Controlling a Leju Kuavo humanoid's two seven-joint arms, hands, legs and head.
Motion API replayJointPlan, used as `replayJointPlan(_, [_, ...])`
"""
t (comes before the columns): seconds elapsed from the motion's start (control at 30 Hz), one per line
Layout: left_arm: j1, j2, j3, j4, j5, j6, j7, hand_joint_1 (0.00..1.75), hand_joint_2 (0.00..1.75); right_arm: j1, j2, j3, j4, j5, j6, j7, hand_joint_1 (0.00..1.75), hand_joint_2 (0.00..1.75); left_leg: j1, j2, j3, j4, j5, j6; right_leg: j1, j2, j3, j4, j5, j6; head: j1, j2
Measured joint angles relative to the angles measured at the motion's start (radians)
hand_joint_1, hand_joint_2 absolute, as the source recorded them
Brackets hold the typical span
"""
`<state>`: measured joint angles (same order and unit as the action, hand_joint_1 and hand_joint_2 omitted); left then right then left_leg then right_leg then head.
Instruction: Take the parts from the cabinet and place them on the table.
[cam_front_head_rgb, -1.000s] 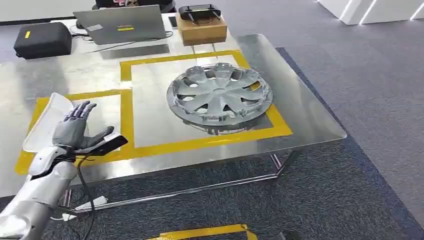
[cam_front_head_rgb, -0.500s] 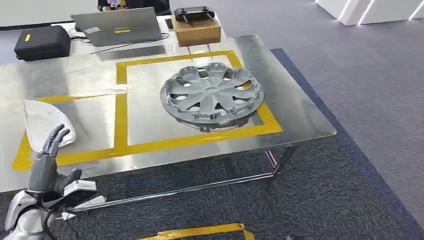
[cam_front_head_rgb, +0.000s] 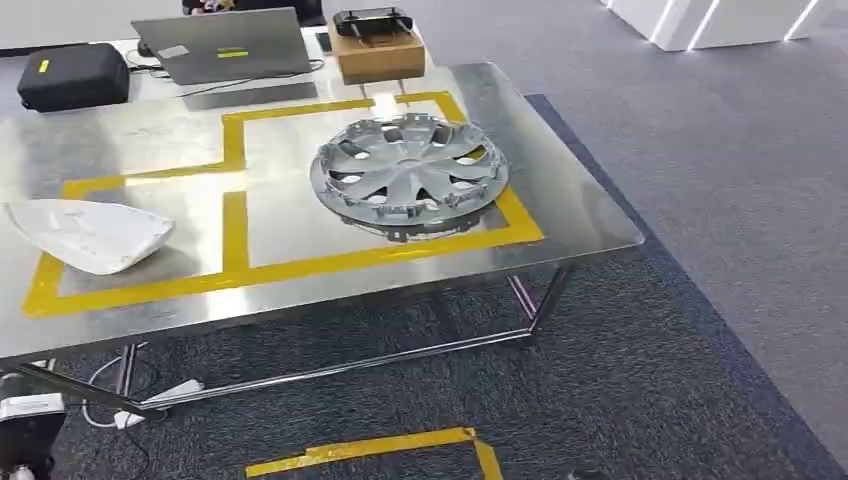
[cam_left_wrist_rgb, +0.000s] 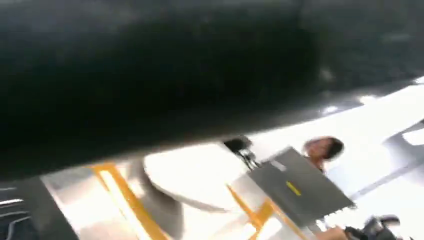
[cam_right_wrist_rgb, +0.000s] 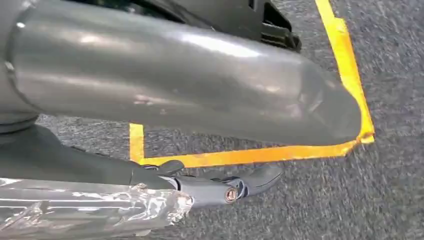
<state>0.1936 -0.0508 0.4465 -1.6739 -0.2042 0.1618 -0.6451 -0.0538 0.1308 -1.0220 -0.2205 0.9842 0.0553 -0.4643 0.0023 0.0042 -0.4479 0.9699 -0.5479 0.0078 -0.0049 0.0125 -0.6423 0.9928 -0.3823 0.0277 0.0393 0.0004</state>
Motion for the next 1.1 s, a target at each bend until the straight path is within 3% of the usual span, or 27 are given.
replayJointPlan(0.03, [0.0,-0.016,0.032,0.001,0.018,-0.005,0.0,0.0,0.0,0.003,0.0,0.0,0.0,0.007,-0.001,0.0,0.0,0.0,0.007,0.005,-0.013,-0.011,0.018,0.008,0.002,0.001,-0.004,-0.003,0.008,0.007,-0.001,0.0])
replayJointPlan(0.07, [-0.004,-0.034,0.066,0.003,0.038,-0.014,0.0,0.0,0.0,0.002,0.0,0.0,0.0,0.015,-0.002,0.001,0.0,0.0,0.008,0.01,-0.026,-0.01,0.029,0.015,-0.001,-0.002,-0.017,0.014,-0.032,0.011,0.0,0.0])
replayJointPlan(0.1, [-0.004,-0.043,0.101,0.008,0.052,-0.028,0.0,0.0,0.0,0.002,0.0,0.002,0.0,0.024,-0.002,0.006,0.0,0.0,0.008,0.011,-0.039,-0.01,0.039,0.023,-0.002,-0.004,-0.041,0.06,-0.097,0.013,0.006,0.0])
replayJointPlan(0.17, [-0.004,-0.071,0.184,0.032,0.059,-0.057,0.0,0.0,0.0,0.002,0.0,0.004,0.0,0.038,-0.004,0.011,0.0,0.0,0.005,0.014,-0.066,-0.009,0.061,0.024,-0.004,-0.005,-0.071,0.219,-0.216,0.02,0.005,0.0])
replayJointPlan(0.2, [-0.007,-0.081,0.225,0.047,0.058,-0.067,0.0,0.0,0.0,0.002,0.0,0.004,0.0,0.042,-0.006,0.011,0.0,0.0,0.004,0.016,-0.081,-0.008,0.072,0.025,-0.004,-0.005,-0.079,0.284,-0.237,0.022,0.006,0.0])
replayJointPlan(0.23, [-0.011,-0.093,0.264,0.066,0.058,-0.077,0.0,0.0,0.0,0.002,0.0,0.005,0.001,0.044,-0.006,0.014,0.0,0.0,0.001,0.017,-0.096,-0.008,0.084,0.025,-0.004,-0.006,-0.072,0.319,-0.225,0.021,0.006,0.0])
replayJointPlan(0.27, [-0.016,-0.101,0.3,0.087,0.058,-0.09,0.0,0.0,0.0,0.002,0.0,0.005,0.001,0.048,-0.006,0.017,0.0,0.0,-0.001,0.018,-0.109,-0.007,0.094,0.024,-0.004,-0.006,-0.046,0.31,-0.194,0.019,0.006,0.0])
replayJointPlan(0.3, [-0.02,-0.109,0.335,0.107,0.056,-0.101,0.0,0.0,0.0,0.002,0.0,0.006,0.001,0.052,-0.006,0.018,0.0,0.0,-0.004,0.018,-0.121,-0.007,0.103,0.024,-0.003,-0.006,-0.002,0.265,-0.158,0.014,0.006,0.0])
replayJointPlan(0.33, [-0.027,-0.116,0.373,0.132,0.042,-0.11,0.0,0.0,0.0,0.002,0.0,0.007,0.001,0.056,-0.006,0.021,0.0,0.0,-0.007,0.018,-0.133,-0.007,0.113,0.023,-0.002,-0.006,0.065,0.181,-0.132,0.006,0.006,0.0])
replayJointPlan(0.37, [-0.042,-0.123,0.408,0.16,0.02,-0.12,0.0,0.0,0.0,-0.001,0.0,0.009,0.001,0.06,-0.006,0.024,0.0,0.0,-0.007,0.017,-0.134,-0.004,0.122,0.021,0.002,-0.007,0.149,0.069,-0.137,-0.004,0.005,0.0])
replayJointPlan(0.4, [-0.055,-0.127,0.443,0.194,0.006,-0.129,0.0,0.0,0.0,-0.005,0.0,0.011,0.001,0.066,-0.006,0.024,0.0,0.0,-0.013,0.017,-0.138,-0.002,0.127,0.016,0.01,-0.011,0.228,-0.025,-0.163,-0.011,0.008,0.0])
replayJointPlan(0.43, [-0.066,-0.128,0.486,0.244,-0.013,-0.133,0.0,0.0,0.0,-0.012,0.001,0.013,0.002,0.071,-0.005,0.025,0.0,0.0,-0.013,0.02,-0.14,0.0,0.136,0.01,0.006,-0.012,0.25,-0.074,-0.178,-0.007,0.006,0.0])
replayJointPlan(0.53, [-0.093,-0.127,0.553,0.364,-0.058,-0.115,0.0,0.0,0.0,-0.011,0.003,0.018,0.004,0.075,0.001,0.025,0.0,0.0,-0.01,0.021,-0.144,-0.002,0.153,0.002,0.011,-0.01,0.23,-0.069,-0.173,-0.012,0.007,0.0])
replayJointPlan(0.57, [-0.105,-0.126,0.576,0.42,-0.079,-0.094,0.0,0.0,0.0,-0.009,0.004,0.02,0.005,0.075,0.007,0.025,0.0,0.0,-0.012,0.02,-0.145,-0.003,0.161,-0.005,0.008,-0.013,0.224,-0.074,-0.16,-0.022,0.01,0.0])
replayJointPlan(0.6, [-0.108,-0.126,0.599,0.483,-0.097,-0.073,0.0,0.0,0.0,-0.012,0.007,0.02,0.007,0.076,0.011,0.024,0.0,0.0,-0.007,0.014,-0.156,0.006,0.141,-0.01,0.003,-0.019,0.216,-0.078,-0.146,-0.033,0.009,0.0])
replayJointPlan(0.63, [-0.113,-0.124,0.616,0.538,-0.105,-0.059,0.0,0.0,0.0,-0.014,0.007,0.02,0.007,0.077,0.013,0.024,0.0,0.0,-0.006,0.008,-0.172,0.041,0.08,-0.017,0.004,-0.016,0.201,-0.078,-0.133,-0.042,0.004,0.0])
replayJointPlan(0.7, [-0.131,-0.117,0.649,0.636,-0.113,-0.043,0.0,0.0,0.0,-0.013,0.011,0.026,0.008,0.079,0.018,0.023,0.0,0.0,0.0,0.005,-0.215,0.194,-0.043,-0.026,0.006,-0.017,0.176,-0.071,-0.113,-0.045,-0.002,0.0])
replayJointPlan(0.73, [-0.141,-0.116,0.664,0.685,-0.122,-0.038,0.0,0.0,0.0,-0.012,0.011,0.028,0.008,0.082,0.018,0.024,0.0,0.0,0.002,0.005,-0.232,0.272,-0.074,-0.029,0.006,-0.018,0.158,-0.065,-0.103,-0.044,-0.002,0.0])
replayJointPlan(0.77, [-0.152,-0.112,0.679,0.741,-0.13,-0.027,0.001,0.0,0.0,-0.012,0.012,0.029,0.008,0.084,0.018,0.024,0.0,0.0,0.004,0.005,-0.234,0.314,-0.07,-0.033,0.005,-0.021,0.139,-0.058,-0.095,-0.042,-0.002,0.0])
replayJointPlan(0.83, [-0.174,-0.103,0.713,0.862,-0.147,0.009,0.003,0.0,0.0,-0.013,0.015,0.03,0.009,0.09,0.019,0.023,0.0,0.0,0.012,0.005,-0.182,0.272,-0.004,-0.038,0.001,-0.023,0.105,-0.041,-0.083,-0.036,-0.003,0.0])
replayJointPlan(0.87, [-0.182,-0.101,0.728,0.914,-0.157,0.031,0.006,0.0,0.0,-0.013,0.017,0.031,0.01,0.092,0.02,0.022,0.0,0.0,0.018,0.005,-0.128,0.197,0.03,-0.041,-0.001,-0.022,0.089,-0.031,-0.078,-0.031,-0.004,0.0])
replayJointPlan(0.9, [-0.189,-0.1,0.738,0.96,-0.162,0.046,0.007,0.0,0.0,-0.014,0.017,0.032,0.01,0.093,0.02,0.021,0.0,0.0,0.024,0.005,-0.065,0.107,0.044,-0.045,-0.001,-0.022,0.077,-0.019,-0.075,-0.026,-0.005,0.0])
replayJointPlan(0.93, [-0.197,-0.098,0.743,0.997,-0.164,0.053,0.008,0.0,0.0,-0.014,0.017,0.034,0.01,0.094,0.021,0.021,0.0,0.0,0.023,0.004,-0.019,0.032,0.018,-0.049,0.004,-0.022,0.064,-0.007,-0.072,-0.02,-0.01,0.0])
replayJointPlan(0.97, [-0.202,-0.096,0.749,1.027,-0.166,0.056,0.008,0.0,0.0,-0.015,0.019,0.035,0.01,0.094,0.021,0.02,0.0,0.0,0.019,0.0,-0.01,0.008,0.006,-0.032,0.006,-0.023,0.056,0.0,-0.067,-0.013,-0.009,0.0])
replayJointPlan(1.03, [-0.211,-0.095,0.763,1.076,-0.171,0.059,0.008,0.0,0.0,-0.016,0.019,0.035,0.01,0.094,0.021,0.019,0.0,0.0,0.015,0.0,-0.025,0.014,0.011,-0.022,0.004,-0.026,0.05,0.0,-0.051,-0.001,-0.01,0.0])
replayJointPlan(1.07, [-0.211,-0.094,0.767,1.098,-0.171,0.061,0.008,0.0,0.0,-0.014,0.019,0.035,0.01,0.094,0.021,0.019,0.0,0.0,0.014,0.0,-0.032,0.014,0.018,-0.011,0.002,-0.026,0.048,0.0,-0.045,0.007,-0.01,0.0])
replayJointPlan(1.1, [-0.214,-0.092,0.771,1.113,-0.171,0.062,0.008,0.0,0.0,-0.013,0.019,0.035,0.011,0.094,0.021,0.019,0.0,0.0,0.017,0.004,-0.04,0.011,0.027,0.003,-0.003,-0.023,0.041,0.008,-0.061,0.012,-0.011,0.0])
